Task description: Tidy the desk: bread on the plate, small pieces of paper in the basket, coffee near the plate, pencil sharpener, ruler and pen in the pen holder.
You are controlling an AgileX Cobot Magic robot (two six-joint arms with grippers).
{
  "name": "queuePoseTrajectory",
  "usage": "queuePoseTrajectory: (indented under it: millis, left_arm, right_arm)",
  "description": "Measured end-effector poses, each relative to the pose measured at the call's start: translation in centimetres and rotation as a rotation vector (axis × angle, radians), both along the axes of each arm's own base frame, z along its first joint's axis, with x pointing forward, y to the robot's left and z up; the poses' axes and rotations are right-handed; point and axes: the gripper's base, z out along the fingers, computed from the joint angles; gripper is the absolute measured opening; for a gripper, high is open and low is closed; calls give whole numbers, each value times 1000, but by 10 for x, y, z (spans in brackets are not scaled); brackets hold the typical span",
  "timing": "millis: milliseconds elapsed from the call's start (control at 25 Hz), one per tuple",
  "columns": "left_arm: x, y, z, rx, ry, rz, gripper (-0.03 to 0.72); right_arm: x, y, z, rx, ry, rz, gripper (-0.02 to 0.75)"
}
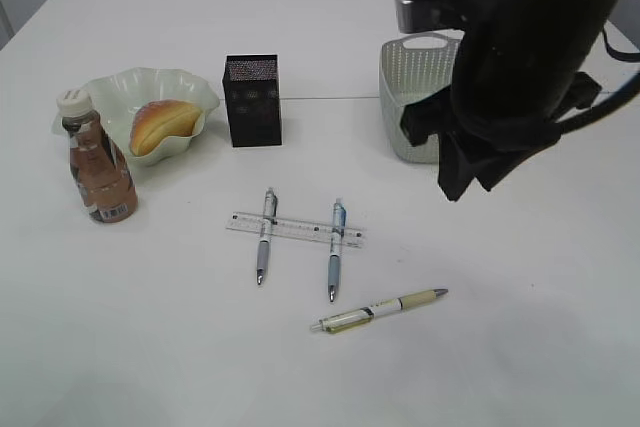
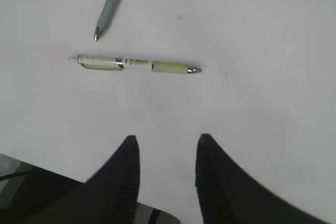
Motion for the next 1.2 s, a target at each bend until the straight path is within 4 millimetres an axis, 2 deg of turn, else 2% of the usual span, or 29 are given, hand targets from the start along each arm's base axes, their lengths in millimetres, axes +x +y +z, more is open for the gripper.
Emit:
queuePoseTrajectory:
  millis: [240,400,560,680,840,1000,1200]
  left_arm:
    - [40,-14,7,16,-46,-140,433]
    - [69,-46,6,50,-67,-281,433]
    - [97,-85,-6,140,-74,-400,433]
    - [119,-113,-23,212,-78,-470,433]
    - [137,-147,-53,295,-77,-582,433]
    - [141,-180,-86,328,-78,-748,433]
    - [146,-204,-129,351,-69,-899,433]
  right_arm:
    - [-25,-11,0,4,23,-2,265]
    - [-40,-17,0,4,28,-3,265]
    - [-53,-24,-3,-1,43,-9,265]
    - [-64,-28,-9,-5,66,-12,265]
    - [-79,-35,-19,-21,101,-13,265]
    - [-91,-41,-29,-36,137,-14,265]
    - [-95,-43,-34,-42,150,-14,265]
